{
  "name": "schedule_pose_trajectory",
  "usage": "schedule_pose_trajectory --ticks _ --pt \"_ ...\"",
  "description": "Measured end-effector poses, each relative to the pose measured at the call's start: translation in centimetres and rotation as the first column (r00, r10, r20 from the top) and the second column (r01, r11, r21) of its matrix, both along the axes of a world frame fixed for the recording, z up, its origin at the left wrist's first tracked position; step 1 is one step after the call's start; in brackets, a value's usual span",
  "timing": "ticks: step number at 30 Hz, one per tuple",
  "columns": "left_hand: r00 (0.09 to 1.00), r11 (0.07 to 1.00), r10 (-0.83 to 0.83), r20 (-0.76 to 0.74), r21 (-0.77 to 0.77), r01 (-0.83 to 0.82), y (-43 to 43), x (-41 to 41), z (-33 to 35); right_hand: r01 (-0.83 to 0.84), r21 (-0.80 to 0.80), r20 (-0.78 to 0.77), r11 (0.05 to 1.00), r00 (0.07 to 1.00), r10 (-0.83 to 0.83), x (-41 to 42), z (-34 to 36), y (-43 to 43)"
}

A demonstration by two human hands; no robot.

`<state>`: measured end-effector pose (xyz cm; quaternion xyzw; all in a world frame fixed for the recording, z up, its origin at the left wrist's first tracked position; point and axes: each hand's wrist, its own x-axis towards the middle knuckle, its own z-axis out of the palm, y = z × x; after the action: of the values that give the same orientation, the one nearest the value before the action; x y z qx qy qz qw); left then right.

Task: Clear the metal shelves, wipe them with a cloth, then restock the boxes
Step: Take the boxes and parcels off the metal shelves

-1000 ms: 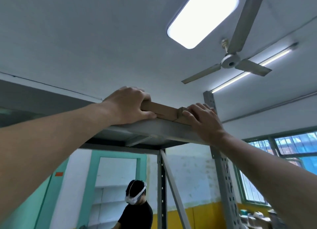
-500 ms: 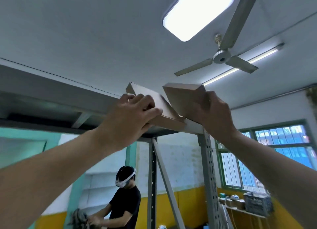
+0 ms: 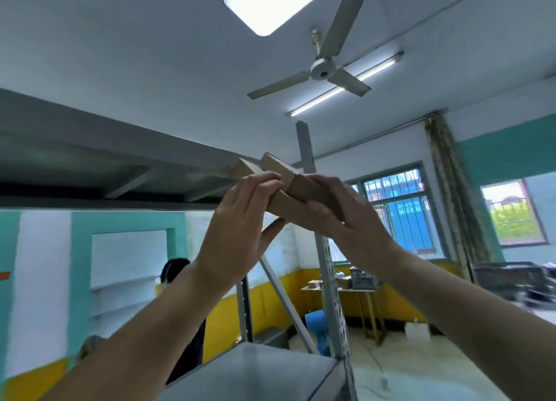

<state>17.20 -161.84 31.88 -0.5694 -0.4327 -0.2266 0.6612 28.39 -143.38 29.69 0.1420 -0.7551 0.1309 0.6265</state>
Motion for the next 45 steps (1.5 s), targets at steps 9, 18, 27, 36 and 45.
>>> schedule_pose_trajectory --ticks 9,18,27,36,45 --pt "0.888 0.910 -0.357 0.288 -0.107 0.400 -6.6 5.6 -10.2 0.477 0.130 0.008 0.869 0.876 -0.482 9.0 -10.1 -10.7" --pt "-0.577 0.274 0.136 0.805 0.529 0.803 -8.0 13.1 -17.9 0.700 0.464 0.051 0.543 0.591 -0.805 21.7 -16.3 -15.5" --pt "-0.619 0.270 0.172 0.766 0.568 0.778 -6.0 26.4 -25.3 0.801 -0.208 0.416 0.561 0.592 -0.691 36.4 -25.8 -22.7" --pt "-0.635 0.157 0.340 0.694 0.624 0.766 -12.8 43.1 -33.1 0.279 -0.953 0.240 0.116 0.932 -0.273 47.8 -32.8 -30.6" --pt "-0.583 0.097 0.509 0.633 0.631 0.770 -20.4 57.2 -39.9 -0.251 -0.940 -0.126 -0.231 0.885 -0.447 59.9 -40.6 -43.3"
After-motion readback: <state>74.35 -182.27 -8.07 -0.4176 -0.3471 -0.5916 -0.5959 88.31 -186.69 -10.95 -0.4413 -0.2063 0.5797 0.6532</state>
